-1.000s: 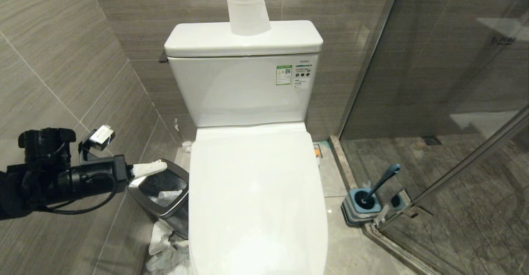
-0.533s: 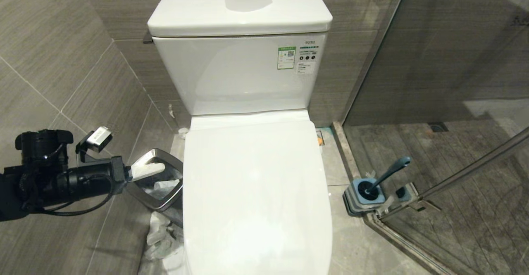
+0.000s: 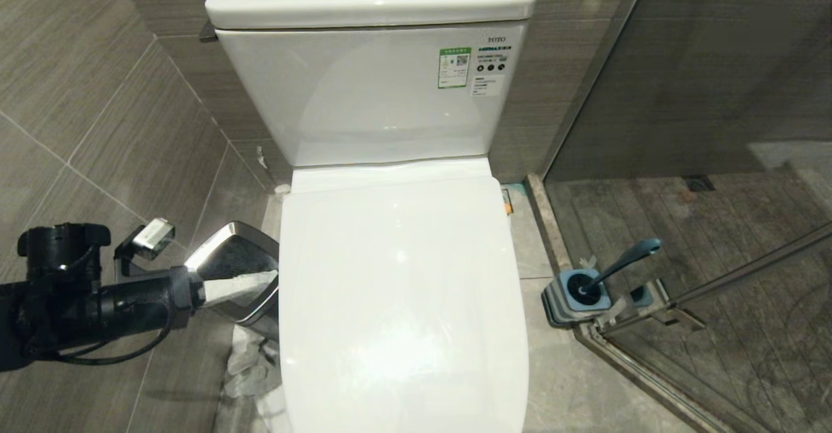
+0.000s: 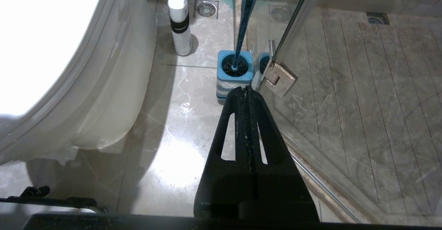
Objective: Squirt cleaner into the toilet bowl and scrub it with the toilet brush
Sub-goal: Use the left hand to lift the toilet lid slightly
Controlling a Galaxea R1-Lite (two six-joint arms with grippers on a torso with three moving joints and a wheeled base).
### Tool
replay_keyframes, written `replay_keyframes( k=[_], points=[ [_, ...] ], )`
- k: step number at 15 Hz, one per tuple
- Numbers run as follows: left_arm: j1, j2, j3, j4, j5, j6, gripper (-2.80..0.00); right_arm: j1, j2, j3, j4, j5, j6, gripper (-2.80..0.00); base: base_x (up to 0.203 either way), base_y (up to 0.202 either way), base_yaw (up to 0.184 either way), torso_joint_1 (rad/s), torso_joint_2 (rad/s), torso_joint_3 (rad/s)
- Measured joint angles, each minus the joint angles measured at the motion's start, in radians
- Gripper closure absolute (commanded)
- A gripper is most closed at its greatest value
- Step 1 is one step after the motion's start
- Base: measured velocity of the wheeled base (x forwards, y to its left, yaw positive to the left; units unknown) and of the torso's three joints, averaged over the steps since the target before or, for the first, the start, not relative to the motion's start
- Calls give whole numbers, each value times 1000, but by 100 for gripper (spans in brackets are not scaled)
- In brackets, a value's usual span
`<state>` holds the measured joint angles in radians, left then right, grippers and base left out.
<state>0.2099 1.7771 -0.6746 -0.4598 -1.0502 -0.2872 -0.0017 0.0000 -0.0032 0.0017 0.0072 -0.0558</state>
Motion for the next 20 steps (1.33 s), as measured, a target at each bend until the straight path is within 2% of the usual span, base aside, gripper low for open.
replay_keyframes(
  k=[3,9,11,12,15,18,20],
  points=[
    [4,-7,107,-93,-7,2,0,0,0,0,0,0,0,0,0,0,0,0,0,0],
    [11,138,273,-494,-31,-2,0,0,0,0,1,0,0,0,0,0,0,0,0,0],
    [19,176,313,-573,-40,-3,0,0,0,0,0,0,0,0,0,0,0,0,0,0],
    [21,187,333,-587,-49,-4,-280,0,0,0,0,0,0,0,0,0,0,0,0,0],
    [38,201,378,-615,-95,-4,-280,0,0,0,0,0,0,0,0,0,0,0,0,0],
    [65,201,400,-617,-170,-2,-280,0,0,0,0,0,0,0,0,0,0,0,0,0],
    [72,203,408,-618,-179,2,-280,0,0,0,0,0,0,0,0,0,0,0,0,0]
  ],
)
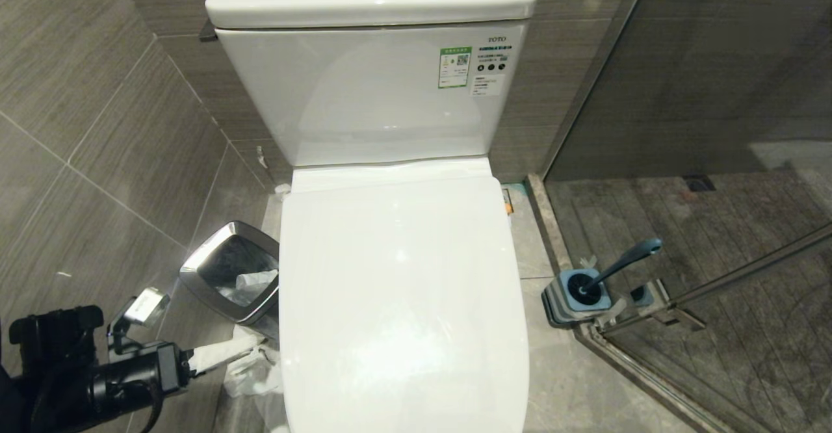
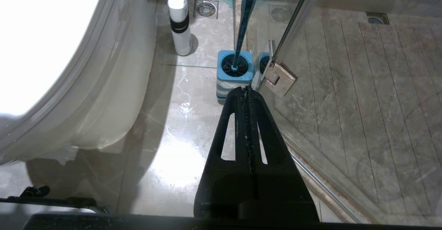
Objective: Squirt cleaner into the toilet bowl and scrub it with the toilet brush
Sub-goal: Use the left hand to lift the toilet lid slightly
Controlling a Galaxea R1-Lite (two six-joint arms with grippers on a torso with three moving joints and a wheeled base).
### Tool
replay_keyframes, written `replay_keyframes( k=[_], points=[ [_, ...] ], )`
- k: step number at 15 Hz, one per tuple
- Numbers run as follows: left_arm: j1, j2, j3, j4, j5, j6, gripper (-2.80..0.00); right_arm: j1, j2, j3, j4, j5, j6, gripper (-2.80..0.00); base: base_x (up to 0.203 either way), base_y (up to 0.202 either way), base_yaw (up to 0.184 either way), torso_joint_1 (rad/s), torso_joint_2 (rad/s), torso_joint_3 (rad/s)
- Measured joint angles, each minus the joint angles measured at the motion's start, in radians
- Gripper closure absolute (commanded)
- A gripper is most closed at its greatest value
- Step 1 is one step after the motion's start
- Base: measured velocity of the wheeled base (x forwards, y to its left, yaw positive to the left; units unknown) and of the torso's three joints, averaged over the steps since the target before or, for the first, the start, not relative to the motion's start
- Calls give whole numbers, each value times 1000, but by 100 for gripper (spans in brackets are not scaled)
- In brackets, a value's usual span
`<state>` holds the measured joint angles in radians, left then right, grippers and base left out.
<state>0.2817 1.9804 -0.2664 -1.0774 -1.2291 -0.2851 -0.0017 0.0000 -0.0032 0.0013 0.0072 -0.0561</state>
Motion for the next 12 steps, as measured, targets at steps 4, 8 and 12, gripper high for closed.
replay_keyframes(
  k=[4,8,12],
  points=[
    [-20,13,10,-8,5,25,-280,0,0,0,0,0,0,0,0,0,0,0,0,0],
    [-74,59,26,-22,9,172,-280,0,0,0,0,0,0,0,0,0,0,0,0,0],
    [-112,81,39,-29,9,174,-280,0,0,0,0,0,0,0,0,0,0,0,0,0]
  ],
)
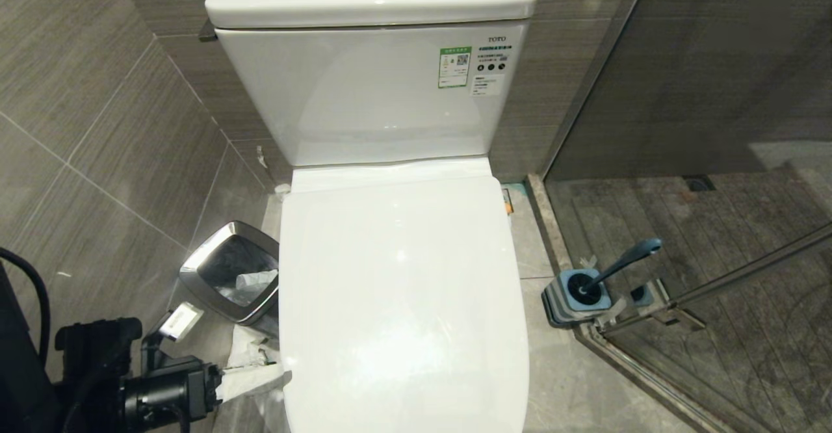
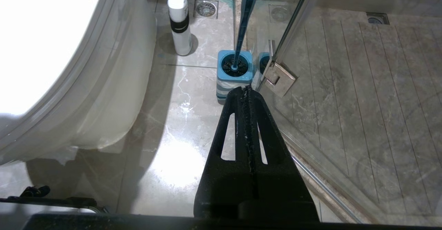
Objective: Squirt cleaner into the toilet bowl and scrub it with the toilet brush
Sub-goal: Use the left hand to lift the toilet lid slightly
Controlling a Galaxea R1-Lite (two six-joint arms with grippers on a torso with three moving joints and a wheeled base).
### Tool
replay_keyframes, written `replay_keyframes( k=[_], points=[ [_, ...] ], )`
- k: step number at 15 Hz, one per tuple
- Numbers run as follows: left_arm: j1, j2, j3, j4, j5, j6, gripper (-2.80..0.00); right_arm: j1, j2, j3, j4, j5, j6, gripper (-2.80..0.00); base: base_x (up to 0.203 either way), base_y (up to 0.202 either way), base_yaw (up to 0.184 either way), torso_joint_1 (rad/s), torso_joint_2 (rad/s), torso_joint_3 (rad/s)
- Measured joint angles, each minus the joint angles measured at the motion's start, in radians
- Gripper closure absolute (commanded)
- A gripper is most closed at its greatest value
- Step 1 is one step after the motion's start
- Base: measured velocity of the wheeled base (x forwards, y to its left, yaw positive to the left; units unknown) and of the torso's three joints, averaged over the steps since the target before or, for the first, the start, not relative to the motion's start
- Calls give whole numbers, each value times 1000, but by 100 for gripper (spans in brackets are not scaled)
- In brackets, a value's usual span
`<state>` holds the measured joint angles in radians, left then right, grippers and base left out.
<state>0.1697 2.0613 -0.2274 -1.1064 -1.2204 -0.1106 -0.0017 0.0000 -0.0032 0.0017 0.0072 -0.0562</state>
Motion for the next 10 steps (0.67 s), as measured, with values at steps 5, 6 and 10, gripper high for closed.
replay_keyframes(
  k=[5,6,10],
  points=[
    [-30,10,-4,-1,2,-3,-280,0,0,0,0,0,0,0,0,0,0,0,0,0],
    [-34,11,-6,-1,4,-3,-280,0,0,0,0,0,0,0,0,0,0,0,0,0],
    [-41,13,-8,-2,4,-3,-280,0,0,0,1,0,0,0,0,0,0,0,0,0]
  ],
)
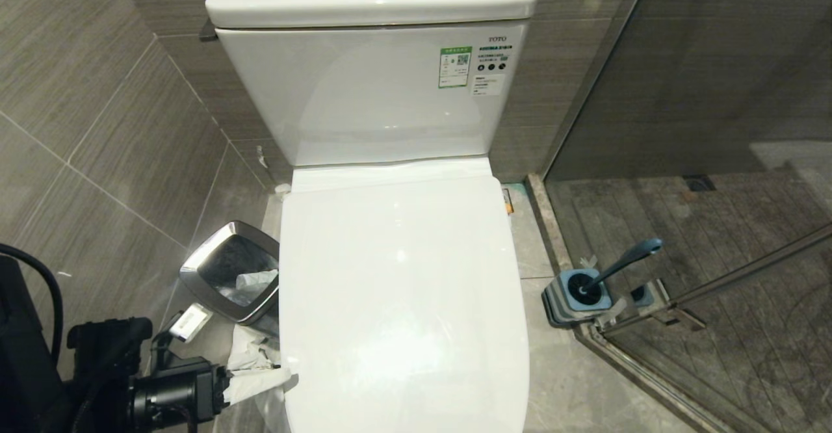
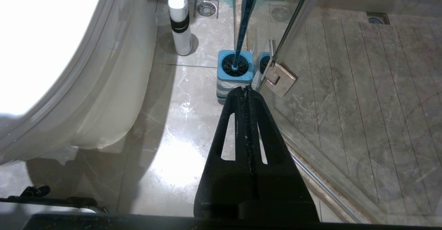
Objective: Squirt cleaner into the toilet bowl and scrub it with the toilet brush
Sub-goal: Use the left hand to lift the toilet lid slightly
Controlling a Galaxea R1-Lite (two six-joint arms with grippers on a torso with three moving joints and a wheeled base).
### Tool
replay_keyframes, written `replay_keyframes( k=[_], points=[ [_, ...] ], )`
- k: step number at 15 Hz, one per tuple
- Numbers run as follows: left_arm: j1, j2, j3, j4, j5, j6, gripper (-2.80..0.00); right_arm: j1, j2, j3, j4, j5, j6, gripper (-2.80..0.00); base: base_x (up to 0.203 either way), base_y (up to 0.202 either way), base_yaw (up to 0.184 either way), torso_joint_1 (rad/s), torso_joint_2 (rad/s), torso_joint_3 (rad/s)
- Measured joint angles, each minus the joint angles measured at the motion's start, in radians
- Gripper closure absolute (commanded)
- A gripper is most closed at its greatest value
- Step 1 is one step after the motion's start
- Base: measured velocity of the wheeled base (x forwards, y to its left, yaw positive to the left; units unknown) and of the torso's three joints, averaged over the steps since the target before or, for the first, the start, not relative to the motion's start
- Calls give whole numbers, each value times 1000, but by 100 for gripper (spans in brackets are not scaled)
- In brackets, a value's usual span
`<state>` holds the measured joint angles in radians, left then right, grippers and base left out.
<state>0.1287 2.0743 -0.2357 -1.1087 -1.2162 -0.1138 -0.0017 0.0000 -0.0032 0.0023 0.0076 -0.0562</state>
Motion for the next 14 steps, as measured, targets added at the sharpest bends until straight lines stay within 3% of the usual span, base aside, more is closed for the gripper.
replay_keyframes(
  k=[5,14],
  points=[
    [3,-1,-7,-84,6,-26,-280,0,0,0,-1,0,0,0,0,0,0,0,0,0],
    [3,-7,1,-103,3,-26,-280,0,0,0,-1,0,0,0,0,0,0,0,0,0]
  ],
)
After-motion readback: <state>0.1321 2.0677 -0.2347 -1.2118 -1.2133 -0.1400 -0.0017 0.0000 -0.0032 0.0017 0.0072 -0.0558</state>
